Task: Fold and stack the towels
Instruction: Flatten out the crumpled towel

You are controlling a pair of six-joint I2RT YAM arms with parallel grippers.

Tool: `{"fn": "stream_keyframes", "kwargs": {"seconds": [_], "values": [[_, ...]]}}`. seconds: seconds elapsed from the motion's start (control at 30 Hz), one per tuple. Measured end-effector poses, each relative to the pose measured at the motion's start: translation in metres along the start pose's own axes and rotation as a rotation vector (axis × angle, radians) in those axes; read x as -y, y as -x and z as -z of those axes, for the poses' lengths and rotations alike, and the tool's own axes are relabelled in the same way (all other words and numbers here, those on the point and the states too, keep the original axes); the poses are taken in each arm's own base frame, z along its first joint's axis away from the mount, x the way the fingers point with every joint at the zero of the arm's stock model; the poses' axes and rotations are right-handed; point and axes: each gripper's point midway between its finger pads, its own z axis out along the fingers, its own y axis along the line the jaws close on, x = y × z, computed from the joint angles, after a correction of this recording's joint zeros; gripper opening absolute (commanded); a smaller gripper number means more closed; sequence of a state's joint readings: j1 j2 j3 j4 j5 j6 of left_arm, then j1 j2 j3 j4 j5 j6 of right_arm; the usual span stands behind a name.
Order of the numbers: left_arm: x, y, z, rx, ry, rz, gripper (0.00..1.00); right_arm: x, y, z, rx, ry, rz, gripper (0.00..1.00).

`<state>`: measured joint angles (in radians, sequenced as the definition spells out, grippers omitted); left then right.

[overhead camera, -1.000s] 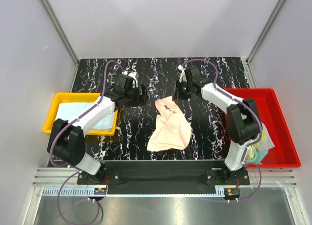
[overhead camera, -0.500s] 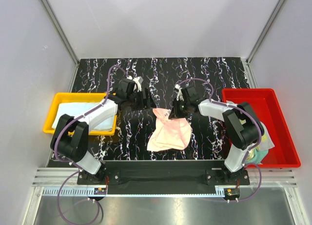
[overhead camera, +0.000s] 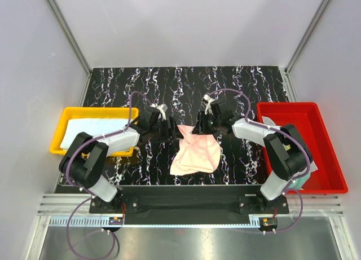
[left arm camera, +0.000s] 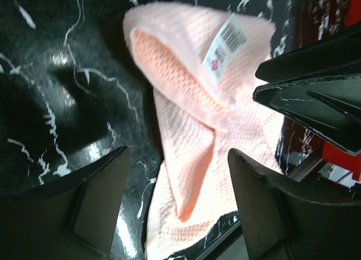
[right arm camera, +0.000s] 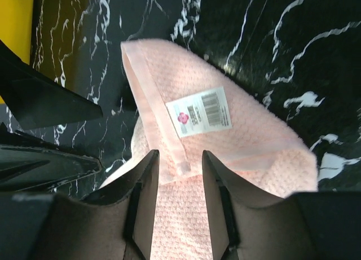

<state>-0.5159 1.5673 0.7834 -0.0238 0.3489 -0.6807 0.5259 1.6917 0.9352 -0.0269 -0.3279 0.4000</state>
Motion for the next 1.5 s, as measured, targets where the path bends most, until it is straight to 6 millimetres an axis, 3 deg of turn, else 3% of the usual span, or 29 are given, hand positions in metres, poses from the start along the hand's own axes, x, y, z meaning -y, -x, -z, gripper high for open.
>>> {"fn": "stream_keyframes", "kwargs": {"seconds": [0.13,0.33,0.53,0.8,1.17,1.5], "values": [[0.005,0.009,-0.004,0.034,-0.020,-0.006,0.70,-0.004,0.022,0.004,0.045,-0.015,0.068,0.39],[-0.002,0.020,-0.015,0.044,0.031,0.008,0.63,-0.015,0.041,-0.001,0.084,-0.026,0.227,0.41],[-0.014,0.026,-0.010,0.081,0.079,0.048,0.62,-0.028,0.016,-0.013,0.043,-0.034,0.383,0.41],[-0.018,0.041,0.010,0.157,0.094,0.075,0.63,-0.013,-0.013,-0.020,-0.029,-0.111,0.492,0.41],[-0.019,0.044,0.013,0.174,0.106,0.074,0.65,0.005,-0.016,-0.018,-0.049,-0.200,0.559,0.38],[-0.023,0.040,0.014,0.160,0.127,0.081,0.65,0.003,-0.023,-0.019,-0.072,-0.195,0.579,0.41]]}}
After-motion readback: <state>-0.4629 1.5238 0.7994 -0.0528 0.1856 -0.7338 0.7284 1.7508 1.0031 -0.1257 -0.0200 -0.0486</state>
